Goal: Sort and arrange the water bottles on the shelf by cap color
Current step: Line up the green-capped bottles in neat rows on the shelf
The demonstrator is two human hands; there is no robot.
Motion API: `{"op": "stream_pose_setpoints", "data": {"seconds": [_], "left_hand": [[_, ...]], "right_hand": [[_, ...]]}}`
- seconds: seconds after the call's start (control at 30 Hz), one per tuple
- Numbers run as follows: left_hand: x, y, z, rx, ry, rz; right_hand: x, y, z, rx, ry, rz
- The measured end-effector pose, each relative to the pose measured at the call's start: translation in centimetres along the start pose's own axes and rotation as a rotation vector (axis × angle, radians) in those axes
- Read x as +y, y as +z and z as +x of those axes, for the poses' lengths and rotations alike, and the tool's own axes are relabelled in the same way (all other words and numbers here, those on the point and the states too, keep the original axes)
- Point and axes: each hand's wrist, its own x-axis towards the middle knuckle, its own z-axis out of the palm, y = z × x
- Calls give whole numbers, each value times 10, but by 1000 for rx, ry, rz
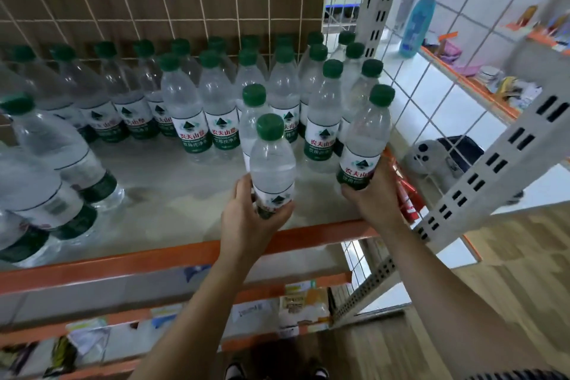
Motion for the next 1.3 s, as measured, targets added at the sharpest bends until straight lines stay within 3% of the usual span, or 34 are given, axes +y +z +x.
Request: {"op": "stream_pose_setpoints", "data": {"seconds": [0.37, 0.63, 0.9, 1.3], "left_hand": [[10, 19, -16, 130, -114, 148], [18, 25, -18, 184, -153, 160], [34, 70, -4, 80, -107, 142], [44, 116, 41, 60, -80, 121]], "right_hand": [[16, -2, 9, 71, 42, 135], [14, -5, 7, 68, 15, 68], [16, -20, -34, -98, -20, -424], [17, -23, -44, -118, -210, -615]]}}
